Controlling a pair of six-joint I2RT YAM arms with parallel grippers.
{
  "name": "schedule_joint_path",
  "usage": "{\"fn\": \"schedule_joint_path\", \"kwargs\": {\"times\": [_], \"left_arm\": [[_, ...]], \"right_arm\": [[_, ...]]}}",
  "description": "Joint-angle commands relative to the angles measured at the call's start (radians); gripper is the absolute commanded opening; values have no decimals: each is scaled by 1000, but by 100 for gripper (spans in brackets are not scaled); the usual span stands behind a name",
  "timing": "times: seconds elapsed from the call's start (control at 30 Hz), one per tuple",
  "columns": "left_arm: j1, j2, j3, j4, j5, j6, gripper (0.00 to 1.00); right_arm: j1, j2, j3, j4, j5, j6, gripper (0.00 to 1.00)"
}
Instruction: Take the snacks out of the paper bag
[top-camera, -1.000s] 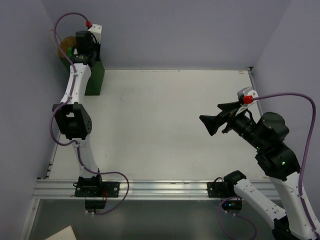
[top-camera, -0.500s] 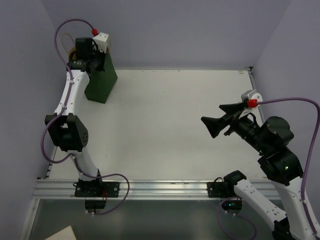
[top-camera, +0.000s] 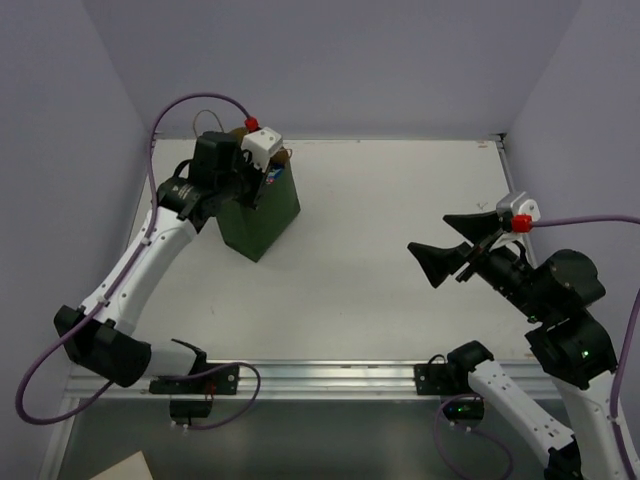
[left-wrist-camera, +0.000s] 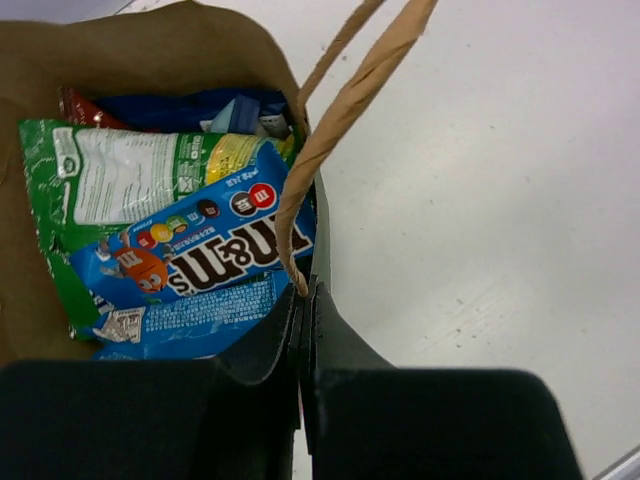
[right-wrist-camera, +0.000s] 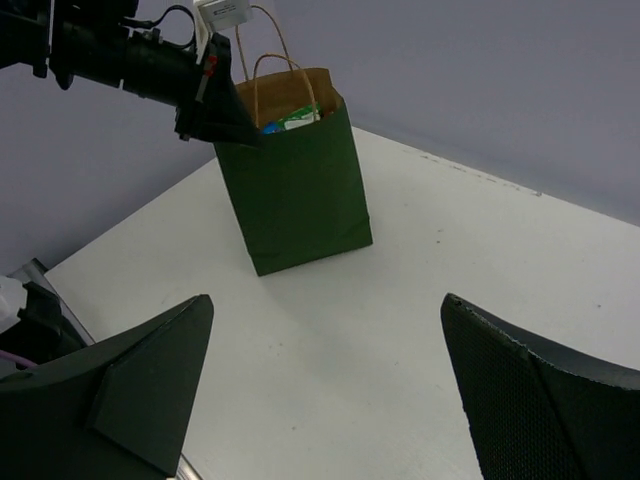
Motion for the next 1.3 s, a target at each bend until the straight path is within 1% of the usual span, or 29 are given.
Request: {"fn": "schedule_joint_path", "kwargs": {"times": [0.0, 0.03, 0.07, 0.1, 0.17, 0.2, 0.23, 0.37, 0.4, 0.5, 0.53, 0.63, 0.67, 0.7, 0.73, 0.77, 0.83, 0.87, 0.9, 0.97, 1.07, 1.1, 1.17, 1.2, 1.27], "left_arm": [[-32, -107, -43, 35, 9, -89, 0], [-35, -133, -56, 37, 12, -100, 2], [-38, -142, -57, 37, 14, -109, 15], [-40, -147, -57, 37, 14, -118, 35], [-38, -154, -51, 37, 12, -123, 49], [-40, -154, -47, 35, 17, -124, 62], [-40, -153, -42, 40, 29, -124, 65], [-40, -154, -27, 38, 55, -128, 68], [-38, -160, -16, 37, 49, -161, 71], [-37, -200, 12, 30, -41, -192, 79], [-34, -222, 18, 36, -128, -213, 80], [-20, -251, 30, 43, -266, -288, 81], [-5, -255, 32, 46, -296, -324, 76], [3, -259, 32, 50, -337, -335, 73], [14, -268, 21, 67, -360, -342, 71], [52, -268, 16, 72, -382, -357, 70], [107, -256, 10, 79, -362, -359, 70], [168, -248, 7, 83, -342, -349, 70], [192, -220, 6, 92, -301, -336, 71], [233, -181, 7, 104, -276, -281, 72], [259, -90, 32, 124, -218, -226, 71], [265, -50, 36, 138, -177, -215, 70], [282, -18, 44, 153, -148, -188, 69], [288, 13, 44, 170, -102, -180, 68], [295, 47, 53, 173, -59, -163, 65]], "right_arm": [[6, -20, 15, 29, -43, -10, 99], [6, -22, 12, 24, -43, -6, 99], [6, -26, 10, 24, -46, -6, 99], [6, -31, 4, 24, -51, -4, 99], [6, -43, 1, 24, -57, -2, 99], [4, -49, -3, 23, -63, -2, 99], [6, -58, -5, 23, -66, 1, 99], [6, -85, -22, 20, -80, 10, 99], [6, -89, -23, 18, -81, 13, 99], [7, -109, -29, 9, -97, 19, 99], [8, -114, -31, 6, -100, 21, 99], [9, -128, -40, 4, -104, 24, 99], [8, -134, -42, 3, -107, 24, 99], [8, -137, -45, 3, -109, 24, 99], [8, -140, -45, 1, -111, 24, 99], [8, -147, -46, 0, -114, 24, 99], [8, -154, -49, -8, -114, 24, 99], [8, -158, -54, -10, -117, 24, 99], [8, -164, -57, -13, -118, 24, 99], [8, -169, -63, -13, -127, 24, 99], [8, -152, -60, -8, -140, 19, 99], [8, -145, -46, -13, -150, 17, 99], [8, -115, -37, -14, -170, 11, 99], [8, -105, -36, -8, -181, 4, 99], [7, -63, -25, 1, -201, 2, 99]]}}
